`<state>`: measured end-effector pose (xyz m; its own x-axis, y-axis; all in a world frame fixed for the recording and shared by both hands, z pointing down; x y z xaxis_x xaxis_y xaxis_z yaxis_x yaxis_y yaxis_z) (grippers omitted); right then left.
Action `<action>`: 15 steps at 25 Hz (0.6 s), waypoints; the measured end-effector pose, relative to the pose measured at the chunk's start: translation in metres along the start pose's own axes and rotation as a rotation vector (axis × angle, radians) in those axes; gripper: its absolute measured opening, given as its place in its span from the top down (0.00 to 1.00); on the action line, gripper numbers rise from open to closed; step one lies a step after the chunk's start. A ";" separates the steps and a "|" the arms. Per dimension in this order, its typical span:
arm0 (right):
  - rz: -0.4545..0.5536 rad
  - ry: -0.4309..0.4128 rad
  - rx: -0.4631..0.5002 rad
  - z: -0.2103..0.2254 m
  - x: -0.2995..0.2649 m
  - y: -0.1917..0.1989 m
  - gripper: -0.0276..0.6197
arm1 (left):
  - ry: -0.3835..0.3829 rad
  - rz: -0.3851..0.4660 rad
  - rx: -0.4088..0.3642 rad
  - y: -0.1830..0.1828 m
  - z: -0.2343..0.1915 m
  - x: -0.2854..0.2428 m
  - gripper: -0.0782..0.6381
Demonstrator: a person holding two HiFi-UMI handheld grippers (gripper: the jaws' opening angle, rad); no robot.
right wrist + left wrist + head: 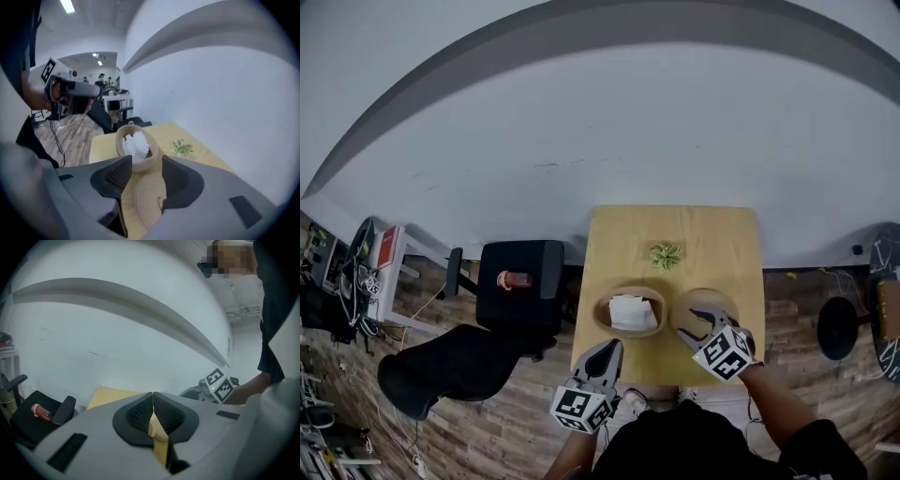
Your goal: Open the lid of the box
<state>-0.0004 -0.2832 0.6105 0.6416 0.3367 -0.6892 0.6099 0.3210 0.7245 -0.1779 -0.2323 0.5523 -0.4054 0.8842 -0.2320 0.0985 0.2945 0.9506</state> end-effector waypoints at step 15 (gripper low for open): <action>0.414 0.221 -0.100 -0.014 0.081 -0.082 0.93 | 0.033 0.038 -0.030 -0.021 0.021 0.003 0.86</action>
<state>-0.0048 -0.2701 0.4956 0.7002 0.6308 -0.3345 0.2698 0.2000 0.9419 -0.1615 -0.2284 0.5277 -0.4314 0.8821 -0.1891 0.0870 0.2493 0.9645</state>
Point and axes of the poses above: the fingertips, and each gripper's own axes: x backward along the fingers, z to its right, y out of its underside, the point moved 3 cm from there along x, backward along the fingers, and after that the axes turned 11 degrees about -y, right-handed, at the moved point
